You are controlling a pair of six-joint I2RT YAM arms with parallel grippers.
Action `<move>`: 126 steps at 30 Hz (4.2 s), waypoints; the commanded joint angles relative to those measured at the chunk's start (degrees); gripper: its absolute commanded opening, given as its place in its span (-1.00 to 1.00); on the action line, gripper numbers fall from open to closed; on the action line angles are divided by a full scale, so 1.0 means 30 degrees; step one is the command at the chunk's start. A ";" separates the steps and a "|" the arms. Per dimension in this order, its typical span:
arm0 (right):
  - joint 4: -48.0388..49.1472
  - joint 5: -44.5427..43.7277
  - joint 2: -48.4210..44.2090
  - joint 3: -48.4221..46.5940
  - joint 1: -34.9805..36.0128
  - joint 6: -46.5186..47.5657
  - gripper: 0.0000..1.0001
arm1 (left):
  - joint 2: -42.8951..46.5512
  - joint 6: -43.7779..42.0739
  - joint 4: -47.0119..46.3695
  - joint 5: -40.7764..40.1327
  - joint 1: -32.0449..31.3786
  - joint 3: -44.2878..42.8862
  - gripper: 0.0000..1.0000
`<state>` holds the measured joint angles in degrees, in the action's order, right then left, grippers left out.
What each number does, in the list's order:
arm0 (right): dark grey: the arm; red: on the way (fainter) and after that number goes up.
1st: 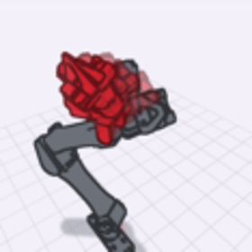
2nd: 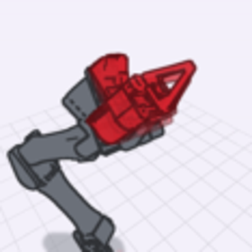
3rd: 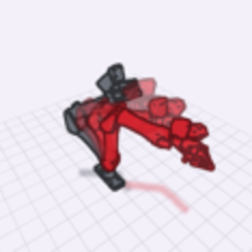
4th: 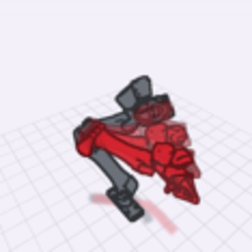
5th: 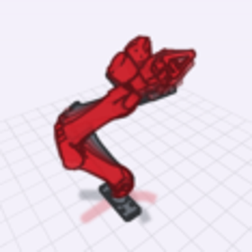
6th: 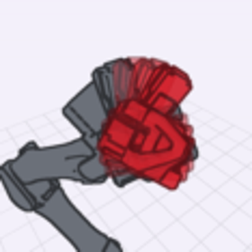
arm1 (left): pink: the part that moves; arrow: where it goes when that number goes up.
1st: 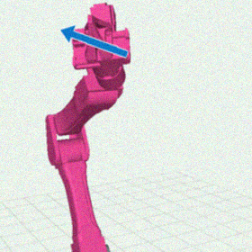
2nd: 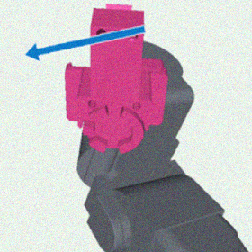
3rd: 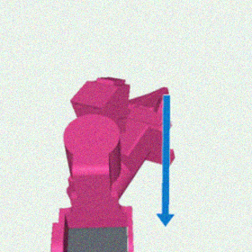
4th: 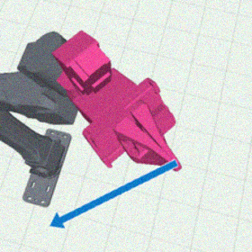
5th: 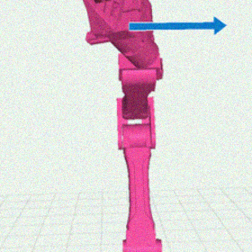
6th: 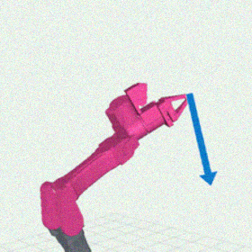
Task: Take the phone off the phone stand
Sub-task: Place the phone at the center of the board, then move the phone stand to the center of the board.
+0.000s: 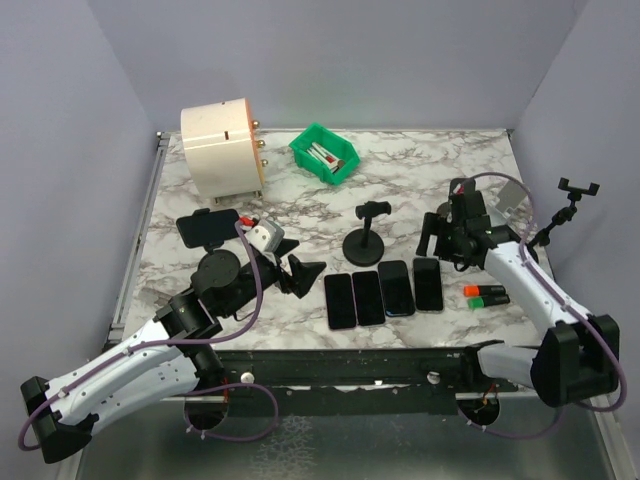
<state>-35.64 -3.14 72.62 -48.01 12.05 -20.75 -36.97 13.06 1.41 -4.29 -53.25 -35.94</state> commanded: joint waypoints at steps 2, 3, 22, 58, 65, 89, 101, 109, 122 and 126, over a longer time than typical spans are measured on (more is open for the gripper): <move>0.1488 -0.1297 -0.2161 -0.0429 -0.0520 -0.2172 0.80 | 0.0066 0.0071 -0.0042 0.0045 0.0085 -0.0122 0.63; 0.1956 -0.0903 -0.2258 -0.0187 -0.0798 -0.2477 0.72 | 0.0087 0.0049 -0.0010 -0.0034 0.0085 -0.0119 0.63; 0.8031 0.4035 -0.0948 0.5475 -0.4800 -0.3976 0.28 | -0.0280 -0.0105 0.0086 -0.0268 0.0085 -0.0156 0.63; 0.5670 0.5647 -0.3765 0.3241 -0.4781 -0.1593 0.26 | -0.0363 -0.0185 0.0241 -0.0573 0.0085 -0.0192 0.63; 0.4444 0.1364 -0.6208 -0.1184 -0.4075 -0.0586 0.61 | -0.0339 -0.0147 0.0235 -0.0565 0.0085 -0.0206 0.63; 1.0907 -0.3294 0.3357 -0.4269 -0.3522 0.2448 0.99 | 0.0100 -0.0157 0.0234 -0.0398 0.0085 -0.0253 0.63; 1.1224 -0.3720 0.6732 -0.5823 -0.3894 0.3495 0.99 | 0.0075 -0.0251 0.0288 -0.0352 0.0085 -0.0268 0.63; 1.1704 -0.3215 0.7229 -0.5071 -0.4406 0.3859 0.99 | 0.0012 -0.0292 0.0321 -0.0414 0.0085 -0.0291 0.63; 1.2044 -0.2029 0.8752 -0.5511 -0.4487 0.4310 0.88 | 0.0043 -0.0339 0.0351 -0.0473 0.0085 -0.0296 0.63; 1.1996 -0.1886 0.8815 -0.5643 -0.4487 0.4261 0.63 | 0.0073 -0.0355 0.0358 -0.0473 0.0085 -0.0305 0.63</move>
<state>-0.21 -10.37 98.21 -63.66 -1.19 -8.47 -37.15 12.71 2.48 -5.56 -53.25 -35.94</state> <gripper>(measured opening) 0.869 0.814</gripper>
